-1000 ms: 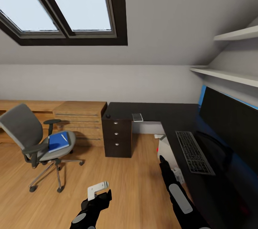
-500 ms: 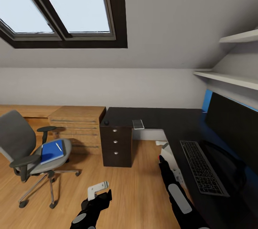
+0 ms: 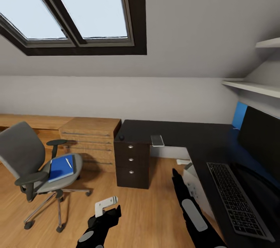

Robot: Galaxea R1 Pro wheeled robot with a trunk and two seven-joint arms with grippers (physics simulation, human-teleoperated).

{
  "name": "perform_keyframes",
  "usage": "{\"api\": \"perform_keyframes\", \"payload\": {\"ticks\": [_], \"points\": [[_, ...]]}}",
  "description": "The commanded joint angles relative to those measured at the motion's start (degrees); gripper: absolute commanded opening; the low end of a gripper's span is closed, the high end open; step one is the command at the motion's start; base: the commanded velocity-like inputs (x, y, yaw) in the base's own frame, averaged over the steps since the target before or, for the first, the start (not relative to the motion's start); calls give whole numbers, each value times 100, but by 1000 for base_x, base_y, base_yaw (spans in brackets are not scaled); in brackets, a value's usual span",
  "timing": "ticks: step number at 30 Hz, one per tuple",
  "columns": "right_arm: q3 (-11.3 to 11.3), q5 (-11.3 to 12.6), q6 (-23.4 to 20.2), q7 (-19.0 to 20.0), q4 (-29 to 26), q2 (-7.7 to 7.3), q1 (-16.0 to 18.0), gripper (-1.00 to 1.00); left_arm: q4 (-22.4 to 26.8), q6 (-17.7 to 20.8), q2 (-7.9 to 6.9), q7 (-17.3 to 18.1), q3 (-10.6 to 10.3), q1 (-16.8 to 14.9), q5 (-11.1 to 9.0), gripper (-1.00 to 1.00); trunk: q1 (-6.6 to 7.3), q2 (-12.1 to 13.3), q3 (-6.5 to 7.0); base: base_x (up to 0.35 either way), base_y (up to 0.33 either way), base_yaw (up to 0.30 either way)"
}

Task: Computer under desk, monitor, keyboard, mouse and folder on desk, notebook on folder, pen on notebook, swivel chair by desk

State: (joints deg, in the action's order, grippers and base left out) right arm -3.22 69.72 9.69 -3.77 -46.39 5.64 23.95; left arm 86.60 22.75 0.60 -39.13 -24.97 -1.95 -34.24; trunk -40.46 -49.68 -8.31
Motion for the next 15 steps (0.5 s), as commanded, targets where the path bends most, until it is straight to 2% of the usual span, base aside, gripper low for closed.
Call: {"api": "perform_keyframes", "payload": {"ticks": [1,6,9,11,13,14,15], "points": [[-24,49,42,-27,-12,-6,2,100,6,14,-3,-43,-6,-7,-33,100,-2,-8,-2,82,0,185],[-18,25,42,-19,-62,-32,-3,100,6,10,-11,-46,0,-7,-11,100,-2,-8,24,226,3,166],[-20,19,36,-13,-141,-48,-4,100,6,10,-14,-40,1,-7,-6,100,-2,-8,28,306,56,54],[-27,-76,12,2,-213,-61,-4,100,6,10,-15,-34,1,-7,-7,100,-2,-8,28,318,92,10],[-29,-359,-14,22,-228,-79,-4,100,6,10,-16,-27,1,-7,-10,100,-2,-8,28,320,97,3],[-29,-776,-75,43,-242,-132,-5,100,6,10,-9,-18,0,-7,-12,100,-2,-8,28,320,99,1],[-30,-842,-85,46,-244,-142,-5,100,6,10,-8,-17,1,-7,-12,100,-2,-8,28,320,99,0]]}}
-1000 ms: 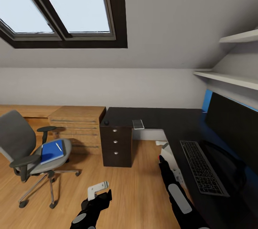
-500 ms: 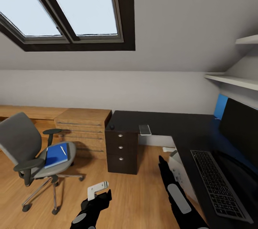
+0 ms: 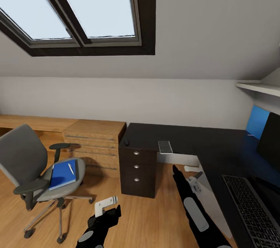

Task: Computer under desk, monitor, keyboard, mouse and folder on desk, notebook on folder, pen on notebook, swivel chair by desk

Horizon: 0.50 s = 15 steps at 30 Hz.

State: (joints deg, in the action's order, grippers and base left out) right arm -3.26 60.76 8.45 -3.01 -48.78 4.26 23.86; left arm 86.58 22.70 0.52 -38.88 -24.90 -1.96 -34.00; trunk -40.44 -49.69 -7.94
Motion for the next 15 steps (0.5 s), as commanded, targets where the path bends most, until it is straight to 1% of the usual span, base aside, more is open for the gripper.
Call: {"api": "perform_keyframes", "payload": {"ticks": [1,6,15], "points": [[-25,11,26,-27,-7,-11,4,100,8,15,-1,-42,-6,-6,-36,100,-5,-7,-9,320,100,0],[-4,-59,20,-30,-3,-9,4,100,8,15,0,-41,-9,-6,-34,100,-5,-7,-9,320,100,0],[7,-67,34,-20,-1,-14,4,100,8,15,0,-41,-12,-6,-31,100,-5,-7,-9,321,100,0]]}}
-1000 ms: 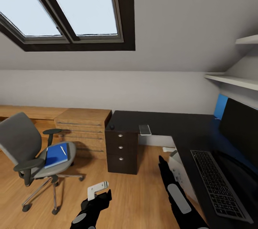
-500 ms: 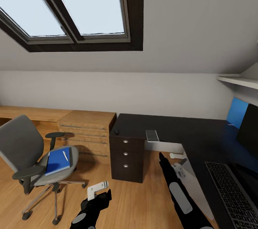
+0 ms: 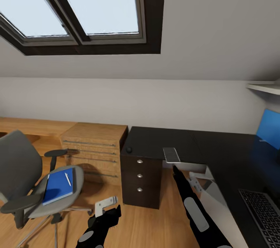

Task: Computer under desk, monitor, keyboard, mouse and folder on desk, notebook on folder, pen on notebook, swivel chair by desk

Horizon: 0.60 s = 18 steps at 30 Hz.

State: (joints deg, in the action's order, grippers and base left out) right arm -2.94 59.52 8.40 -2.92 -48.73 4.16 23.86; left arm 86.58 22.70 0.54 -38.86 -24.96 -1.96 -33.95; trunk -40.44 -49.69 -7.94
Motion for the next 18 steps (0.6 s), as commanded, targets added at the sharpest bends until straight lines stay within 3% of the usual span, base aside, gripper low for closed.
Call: {"api": "perform_keyframes", "payload": {"ticks": [1,7,18], "points": [[-22,58,43,-39,-4,0,4,100,8,15,-1,-43,-8,-6,-39,100,-5,-7,-9,321,79,0],[-19,60,63,-65,3,26,4,100,8,15,7,-67,-11,-6,-49,100,-5,-7,10,321,21,109],[-29,46,56,-80,14,32,4,100,8,15,8,-84,-135,-6,-51,100,-5,-7,57,278,1,232]]}}
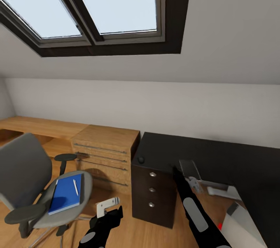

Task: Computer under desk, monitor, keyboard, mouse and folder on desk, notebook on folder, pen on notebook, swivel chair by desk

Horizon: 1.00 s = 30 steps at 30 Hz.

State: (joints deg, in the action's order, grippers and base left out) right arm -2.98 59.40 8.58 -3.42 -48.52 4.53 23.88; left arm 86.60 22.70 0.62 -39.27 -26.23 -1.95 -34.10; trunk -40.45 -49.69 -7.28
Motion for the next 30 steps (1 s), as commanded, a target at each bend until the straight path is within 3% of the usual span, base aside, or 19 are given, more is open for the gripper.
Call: {"api": "perform_keyframes", "payload": {"ticks": [1,8,22,25,27,30], "points": [[-27,55,39,-32,-8,-5,3,100,6,16,-1,-44,-11,-7,-35,100,-4,-7,-7,225,0,263],[-38,24,19,-66,-13,-15,0,100,6,16,-1,-44,-22,-7,-35,100,-4,-7,-2,202,0,239],[-221,-200,-241,-60,-214,-143,-15,100,6,16,-8,-40,-23,-7,-35,100,-4,-7,-2,152,0,22],[-424,-668,-319,-200,-229,-161,-15,100,6,16,-6,-36,-23,-7,-37,100,-4,-7,-2,273,0,0],[-544,-1290,-560,-680,-235,-145,-9,100,6,16,-6,-37,-23,-7,-36,100,-4,-7,-2,288,0,0],[-655,-2384,-1401,-1863,-328,-78,4,100,6,16,-8,-44,-23,-7,-36,100,-4,-7,-2,263,0,0]]}}
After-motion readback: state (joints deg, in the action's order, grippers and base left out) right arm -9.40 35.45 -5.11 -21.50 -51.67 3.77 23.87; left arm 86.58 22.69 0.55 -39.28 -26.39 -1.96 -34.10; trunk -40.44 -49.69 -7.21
